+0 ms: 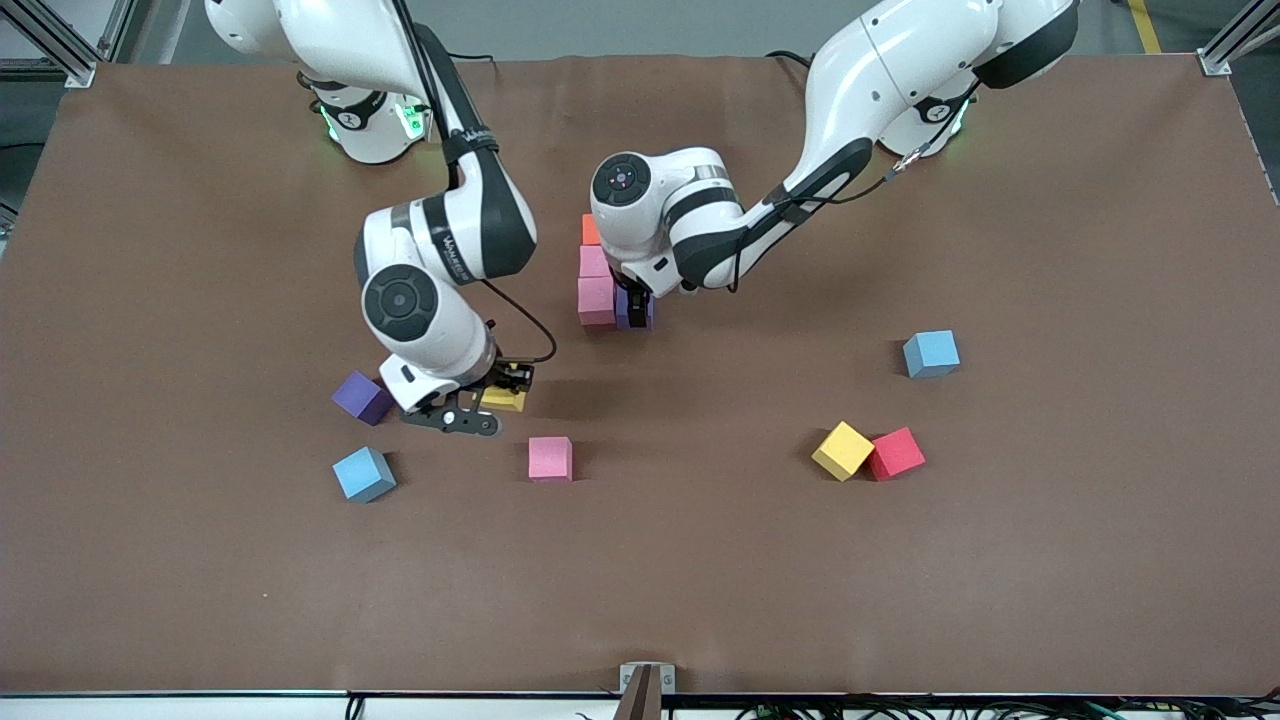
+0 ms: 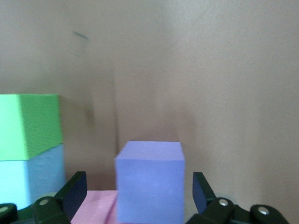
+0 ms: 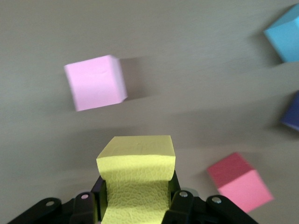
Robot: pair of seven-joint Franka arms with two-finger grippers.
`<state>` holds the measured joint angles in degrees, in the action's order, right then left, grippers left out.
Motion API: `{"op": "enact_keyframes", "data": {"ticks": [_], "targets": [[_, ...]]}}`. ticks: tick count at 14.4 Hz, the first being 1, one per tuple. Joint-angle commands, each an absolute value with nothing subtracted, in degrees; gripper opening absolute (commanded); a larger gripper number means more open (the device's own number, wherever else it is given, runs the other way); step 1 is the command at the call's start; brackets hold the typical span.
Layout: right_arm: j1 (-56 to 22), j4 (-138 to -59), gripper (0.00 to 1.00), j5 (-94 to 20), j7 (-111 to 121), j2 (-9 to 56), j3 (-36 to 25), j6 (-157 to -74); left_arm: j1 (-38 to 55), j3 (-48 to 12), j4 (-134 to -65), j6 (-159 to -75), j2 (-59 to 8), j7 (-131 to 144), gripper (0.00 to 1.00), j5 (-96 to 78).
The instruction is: Arrange 11 blocks into digit 3
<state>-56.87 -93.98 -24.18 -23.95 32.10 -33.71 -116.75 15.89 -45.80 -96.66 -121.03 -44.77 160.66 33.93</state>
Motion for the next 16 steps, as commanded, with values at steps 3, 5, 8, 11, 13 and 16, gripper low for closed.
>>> {"op": "enact_keyframes", "data": {"ticks": [3,5,8,11,13,16], "targets": [[-60.03,-97.73,0.02,-29.62,-24.17,33.04,-29.9,-123.03,4.33,-53.87,-98.88,-114.08,-43.24,164.91,1.0,35.24],[-60.55,-97.74,0.02,-29.62,-24.08,34.27,-27.52,-125.32,-1.2,-55.19,-98.7,-113.99,-43.24,156.67,1.0,35.85],[-62.75,-97.47,0.02,-29.53,-23.82,36.82,-26.28,-129.02,-6.84,-55.81,-98.26,-113.91,-43.24,143.39,1.0,39.88],[-63.1,-96.42,0.02,-29.27,-23.29,37.88,-24.52,-129.37,-11.76,-55.72,-98.26,-114.08,-43.77,134.07,1.0,42.89],[-63.72,-96.15,0.02,-29.36,-23.29,37.97,-24.43,-129.37,-14.58,-55.55,-98.17,-114.78,-44.12,122.06,1.0,43.24],[-65.12,-95.36,0.02,-29.44,-23.64,38.93,-24.43,-129.37,-15.82,-52.75,-96.6,-115.13,-44.21,109.71,1.0,43.24]]}}
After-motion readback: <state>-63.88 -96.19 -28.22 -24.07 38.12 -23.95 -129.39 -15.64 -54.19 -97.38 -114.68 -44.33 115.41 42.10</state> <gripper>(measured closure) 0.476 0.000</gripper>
